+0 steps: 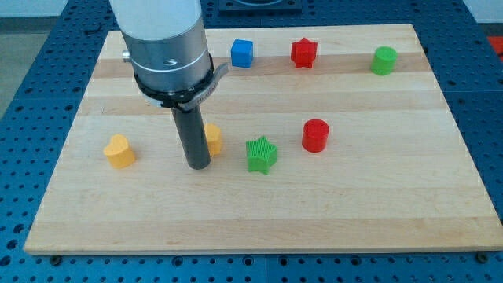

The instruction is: Slide the yellow heart near the yellow hexagon

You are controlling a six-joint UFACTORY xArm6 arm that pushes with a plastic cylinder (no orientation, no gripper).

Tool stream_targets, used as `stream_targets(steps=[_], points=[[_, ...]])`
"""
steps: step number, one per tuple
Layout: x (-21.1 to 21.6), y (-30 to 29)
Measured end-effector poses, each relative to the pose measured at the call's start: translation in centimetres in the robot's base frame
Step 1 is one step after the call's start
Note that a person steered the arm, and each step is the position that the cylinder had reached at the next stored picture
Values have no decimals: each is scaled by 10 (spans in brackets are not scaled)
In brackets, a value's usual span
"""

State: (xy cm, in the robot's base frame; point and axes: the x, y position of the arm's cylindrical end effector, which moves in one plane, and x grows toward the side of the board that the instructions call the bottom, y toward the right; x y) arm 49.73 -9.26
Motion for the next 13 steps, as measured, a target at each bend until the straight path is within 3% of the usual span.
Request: stream_targets(steps=[2,3,6,9,13], points=[[-6,0],[12,-5],[29,-103],[-28,-111],[-15,-153]])
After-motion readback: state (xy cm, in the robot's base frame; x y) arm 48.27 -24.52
